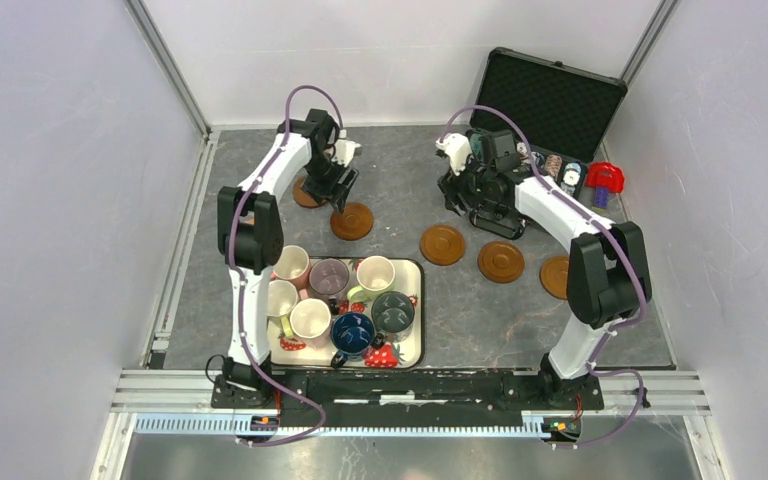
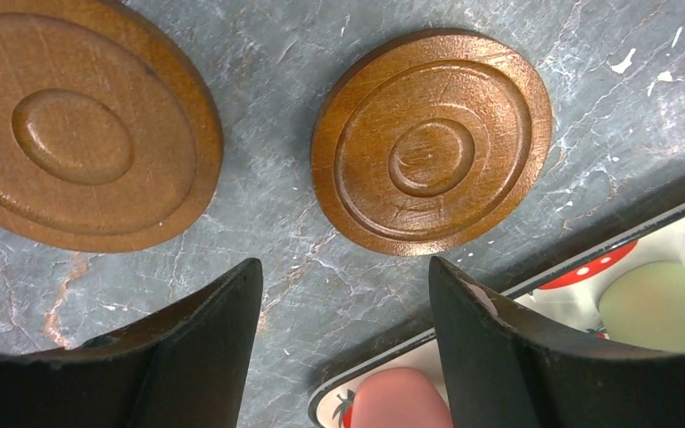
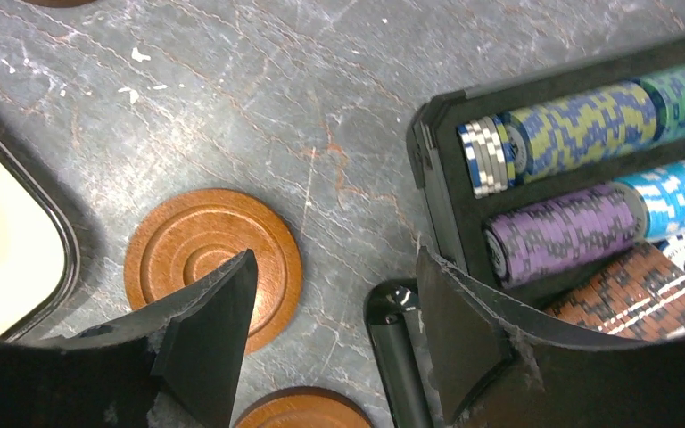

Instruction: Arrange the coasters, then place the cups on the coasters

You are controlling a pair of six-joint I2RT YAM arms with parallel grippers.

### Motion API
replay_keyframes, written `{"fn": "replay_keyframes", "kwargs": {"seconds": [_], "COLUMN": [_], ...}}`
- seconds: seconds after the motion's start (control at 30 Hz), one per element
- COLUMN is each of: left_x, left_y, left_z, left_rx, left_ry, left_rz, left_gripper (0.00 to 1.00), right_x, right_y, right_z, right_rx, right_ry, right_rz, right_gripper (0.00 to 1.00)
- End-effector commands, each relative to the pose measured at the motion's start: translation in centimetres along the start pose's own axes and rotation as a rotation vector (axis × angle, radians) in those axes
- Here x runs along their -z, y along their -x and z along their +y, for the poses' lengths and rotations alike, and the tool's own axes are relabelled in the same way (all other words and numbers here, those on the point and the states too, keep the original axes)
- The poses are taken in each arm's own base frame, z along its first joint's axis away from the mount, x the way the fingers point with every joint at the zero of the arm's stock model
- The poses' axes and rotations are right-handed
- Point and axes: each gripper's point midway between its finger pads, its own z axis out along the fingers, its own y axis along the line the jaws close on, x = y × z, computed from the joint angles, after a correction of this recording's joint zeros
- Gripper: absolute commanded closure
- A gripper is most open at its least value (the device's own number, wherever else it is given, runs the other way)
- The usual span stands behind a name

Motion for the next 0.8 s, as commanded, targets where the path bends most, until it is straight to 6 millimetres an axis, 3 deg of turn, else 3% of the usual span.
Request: {"fn": "replay_keyframes", "kwargs": {"seconds": [0.0,0.13,0.37,0.57,0.77], "left_x": [-0.6,-2.2,-4.2,-5.0,-5.3], "left_y": [1.6,2.3,2.7,2.2,2.2], "left_z": [0.2,-0.3,-0.9,-1.3,-3.5], "left_rx": [-0.097,-0.114,-0.115,-0.128,-0.153], "left_ry": [0.055,0.074,0.082,0.087,0.074], "left_rz": [-0.024,-0.019,-0.004,0.023,0.033], "left_gripper": [0.26,0.30,0.32,0.42,0.51], "right_x": [2.0,2.7,3.4,3.7,3.9], "right_y": [1.1,0.6,0.1,-0.3,-0.6], "right_z": [-1.2,-2.7,-3.3,-3.4,-3.4], "right_rx": [-0.024,-0.049,-0.057,-0.063,-0.069], "right_ry": [-0.027,-0.067,-0.079,-0.081,-0.079], "right_rz": [-0.044,-0.048,-0.045,-0.043,-0.044], "right_gripper": [0.27,0.27,0.27,0.27,0.27]}}
